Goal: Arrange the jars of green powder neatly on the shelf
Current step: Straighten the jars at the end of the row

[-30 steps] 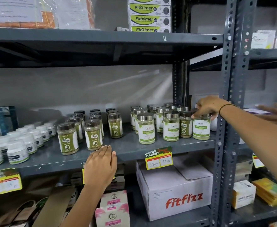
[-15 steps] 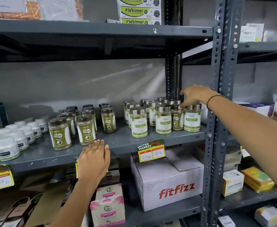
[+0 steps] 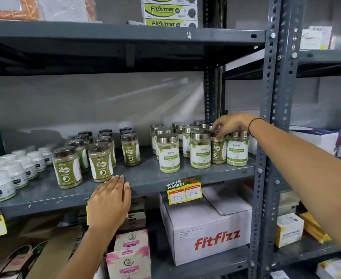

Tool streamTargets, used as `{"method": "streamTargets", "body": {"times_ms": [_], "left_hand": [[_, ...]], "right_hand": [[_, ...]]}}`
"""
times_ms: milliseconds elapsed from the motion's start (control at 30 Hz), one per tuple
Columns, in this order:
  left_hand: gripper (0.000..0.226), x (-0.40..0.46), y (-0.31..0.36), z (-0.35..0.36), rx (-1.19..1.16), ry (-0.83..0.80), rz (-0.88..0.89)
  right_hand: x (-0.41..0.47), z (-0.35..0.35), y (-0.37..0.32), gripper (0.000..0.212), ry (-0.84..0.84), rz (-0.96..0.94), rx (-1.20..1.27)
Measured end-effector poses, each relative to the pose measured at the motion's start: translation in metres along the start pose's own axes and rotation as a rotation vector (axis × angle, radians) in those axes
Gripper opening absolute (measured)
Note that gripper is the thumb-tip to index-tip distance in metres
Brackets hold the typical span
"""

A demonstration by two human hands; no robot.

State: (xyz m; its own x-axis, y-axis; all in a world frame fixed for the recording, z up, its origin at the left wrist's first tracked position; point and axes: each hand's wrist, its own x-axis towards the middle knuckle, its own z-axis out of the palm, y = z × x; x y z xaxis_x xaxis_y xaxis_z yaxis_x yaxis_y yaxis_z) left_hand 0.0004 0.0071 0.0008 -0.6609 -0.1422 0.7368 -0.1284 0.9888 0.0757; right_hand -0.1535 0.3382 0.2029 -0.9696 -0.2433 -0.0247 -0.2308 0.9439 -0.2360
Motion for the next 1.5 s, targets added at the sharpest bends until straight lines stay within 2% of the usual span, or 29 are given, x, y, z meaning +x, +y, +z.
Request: {"method": "streamTargets", "body": {"times_ms": [167, 333, 500, 633, 767, 900, 1033, 1300, 1500], "left_hand": [[0.045, 0.001, -0.001, 0.002, -0.002, 0.013, 0.004], [0.045, 0.001, -0.001, 0.003, -0.002, 0.017, -0.002], [0.044, 0.001, -0.001, 0.002, 0.000, 0.018, -0.001], [0.043, 0.001, -0.001, 0.001, -0.008, 0.022, 0.002], [0.042, 0.001, -0.001, 0.001, -0.013, 0.019, 0.002], [0.042, 0.000, -0.002, 0.003, -0.026, 0.019, 0.004], [0.042, 0.000, -0.002, 0.003, -0.035, 0.028, 0.005], [0.040, 0.001, -0.003, 0.006, -0.045, 0.051, 0.008], [0.040, 0.002, -0.004, 0.009, -0.043, 0.052, 0.013]], "right_hand": [[0.008, -0.005, 0.003, 0.063, -0.029, -0.016, 0.022], [0.006, -0.020, -0.004, 0.058, 0.047, -0.042, 0.064], [-0.006, -0.045, -0.022, 0.064, 0.238, -0.098, 0.074], [-0.021, -0.059, -0.048, 0.060, 0.432, -0.185, 0.080], [-0.036, -0.061, -0.082, 0.060, 0.491, -0.343, 0.185], [-0.048, -0.048, -0.120, 0.059, 0.395, -0.482, 0.444], [-0.047, -0.022, -0.154, 0.055, 0.171, -0.567, 0.595], [-0.020, 0.036, -0.192, 0.060, -0.065, -0.579, 0.325], [-0.001, 0.055, -0.203, 0.061, -0.129, -0.569, 0.232]]}}
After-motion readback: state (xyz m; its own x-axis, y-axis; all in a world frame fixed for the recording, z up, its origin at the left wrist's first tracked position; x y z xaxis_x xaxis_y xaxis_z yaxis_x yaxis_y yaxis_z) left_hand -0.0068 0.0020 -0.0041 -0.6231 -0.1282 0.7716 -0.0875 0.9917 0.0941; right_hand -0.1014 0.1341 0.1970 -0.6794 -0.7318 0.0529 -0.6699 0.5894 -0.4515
